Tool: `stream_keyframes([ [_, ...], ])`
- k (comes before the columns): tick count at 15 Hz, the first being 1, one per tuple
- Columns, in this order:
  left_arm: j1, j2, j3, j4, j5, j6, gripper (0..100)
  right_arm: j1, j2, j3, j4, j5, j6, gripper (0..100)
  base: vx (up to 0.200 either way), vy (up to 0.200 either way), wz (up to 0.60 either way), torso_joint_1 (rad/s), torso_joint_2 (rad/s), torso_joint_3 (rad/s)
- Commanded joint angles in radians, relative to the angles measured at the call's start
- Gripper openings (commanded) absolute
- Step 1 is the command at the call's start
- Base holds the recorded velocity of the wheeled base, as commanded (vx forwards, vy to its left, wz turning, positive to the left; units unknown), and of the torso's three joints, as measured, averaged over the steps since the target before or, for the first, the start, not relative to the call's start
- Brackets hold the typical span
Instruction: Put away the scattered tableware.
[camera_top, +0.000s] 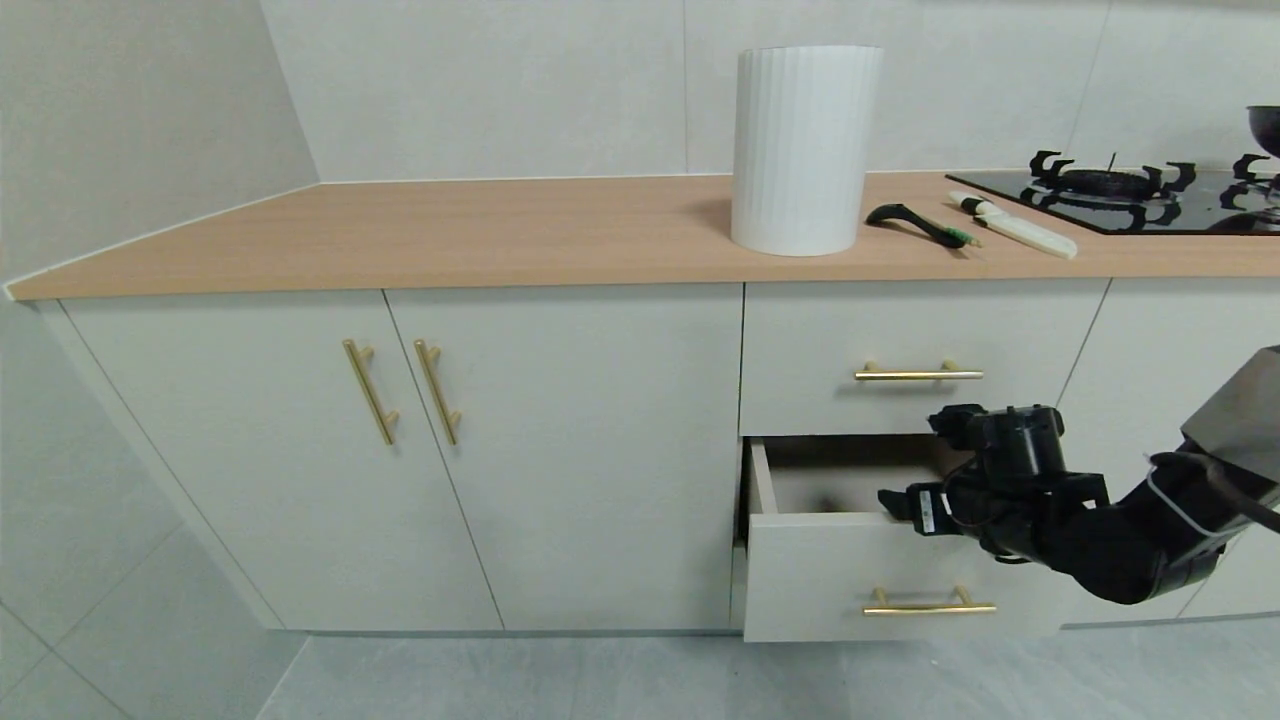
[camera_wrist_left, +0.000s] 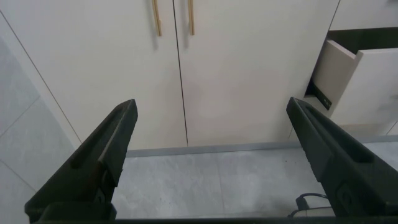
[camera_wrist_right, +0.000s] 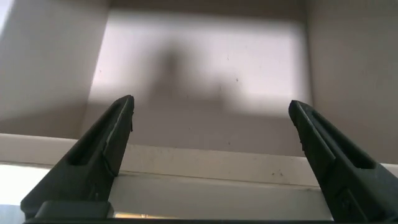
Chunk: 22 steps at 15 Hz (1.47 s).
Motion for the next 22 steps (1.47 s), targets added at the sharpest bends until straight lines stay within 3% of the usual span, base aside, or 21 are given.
stream_keyframes([
  [1, 0.000, 0.000, 0.000, 0.000, 0.000, 0.000, 100, 0.001, -0.051, 0.001, 0.027, 0.003, 0.000, 100, 0.000, 0.000, 0.00, 0.000, 0.00, 0.000],
  [13, 0.000, 0.000, -0.001, 0.000, 0.000, 0.000, 100, 0.007, -0.169, -0.018, 0.386, 0.057, -0.052, 100, 0.000, 0.000, 0.00, 0.000, 0.00, 0.000],
  [22, 0.000, 0.000, 0.000, 0.000, 0.000, 0.000, 100, 0.116, -0.299, -0.018, 0.748, 0.051, -0.130, 100, 0.000, 0.000, 0.00, 0.000, 0.00, 0.000],
])
